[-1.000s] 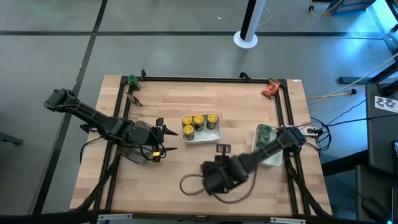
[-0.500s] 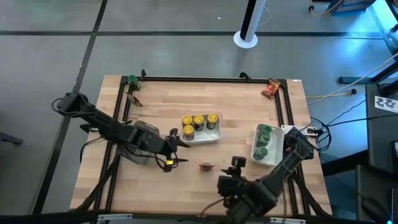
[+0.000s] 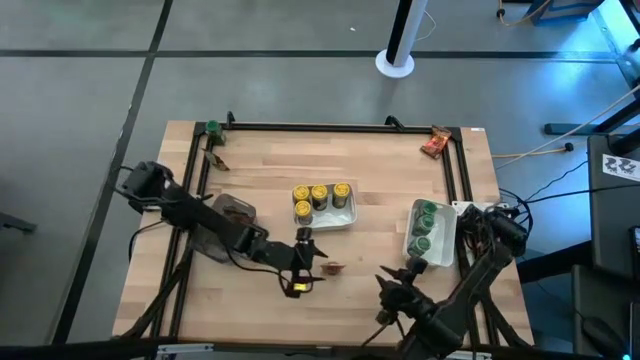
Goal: Sort spices by type
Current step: Put the bottom orange seasoning pack into the black bin
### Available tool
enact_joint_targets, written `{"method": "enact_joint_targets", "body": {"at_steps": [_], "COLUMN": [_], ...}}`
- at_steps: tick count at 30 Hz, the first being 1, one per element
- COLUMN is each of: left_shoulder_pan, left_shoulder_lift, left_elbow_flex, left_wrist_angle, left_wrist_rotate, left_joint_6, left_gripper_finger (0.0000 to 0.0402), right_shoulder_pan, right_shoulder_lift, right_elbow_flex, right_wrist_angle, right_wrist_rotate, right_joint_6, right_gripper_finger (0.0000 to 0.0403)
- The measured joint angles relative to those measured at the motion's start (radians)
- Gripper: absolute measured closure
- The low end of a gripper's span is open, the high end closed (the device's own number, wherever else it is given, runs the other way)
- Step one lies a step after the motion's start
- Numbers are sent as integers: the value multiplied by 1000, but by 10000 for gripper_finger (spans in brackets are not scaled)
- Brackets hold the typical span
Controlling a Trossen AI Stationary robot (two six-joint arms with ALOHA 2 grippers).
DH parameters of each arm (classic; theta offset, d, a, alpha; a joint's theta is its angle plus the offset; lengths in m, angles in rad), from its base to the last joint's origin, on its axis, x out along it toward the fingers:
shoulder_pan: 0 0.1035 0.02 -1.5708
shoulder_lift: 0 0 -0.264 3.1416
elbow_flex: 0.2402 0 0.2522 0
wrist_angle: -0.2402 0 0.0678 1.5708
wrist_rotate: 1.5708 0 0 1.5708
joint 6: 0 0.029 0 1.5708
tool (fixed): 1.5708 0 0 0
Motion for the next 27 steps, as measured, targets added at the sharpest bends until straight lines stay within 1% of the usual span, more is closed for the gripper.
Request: {"method": "enact_joint_targets", "body": {"at_steps": [3, 5, 8, 11, 13, 17, 22, 24, 27], "left_shoulder_pan": [19, 33, 55, 73, 80, 87, 90, 92, 94], "left_shoulder_lift": [51, 76, 96, 105, 122, 162, 204, 209, 212], "left_elbow_flex": [30, 44, 51, 51, 52, 52, 51, 51, 52], "left_wrist_angle": [-9, -7, -6, 5, 22, 27, 54, 66, 73], "left_wrist_rotate": [-9, -9, -8, 40, 73, 83, 82, 81, 82], "left_joint_6": [2, -2, -25, -41, -49, -73, -93, -76, -48], "left_gripper_finger": [135, 135, 135, 135, 135, 135, 135, 136, 154], "right_shoulder_pan": [16, 20, 18, 8, 4, -4, -9, -9, -16], "right_shoulder_lift": [0, 0, 0, 0, 0, 0, 0, 0, 0], "right_elbow_flex": [-101, -161, -227, -278, -305, -351, -383, -387, -386], "right_wrist_angle": [16, 58, 140, 220, 252, 312, 358, 364, 370], "right_wrist_rotate": [49, 75, 96, 135, 153, 196, 198, 202, 223], "right_joint_6": [112, 149, 153, 146, 145, 145, 145, 144, 138], "right_gripper_finger": [282, 282, 282, 282, 282, 282, 282, 282, 282]}}
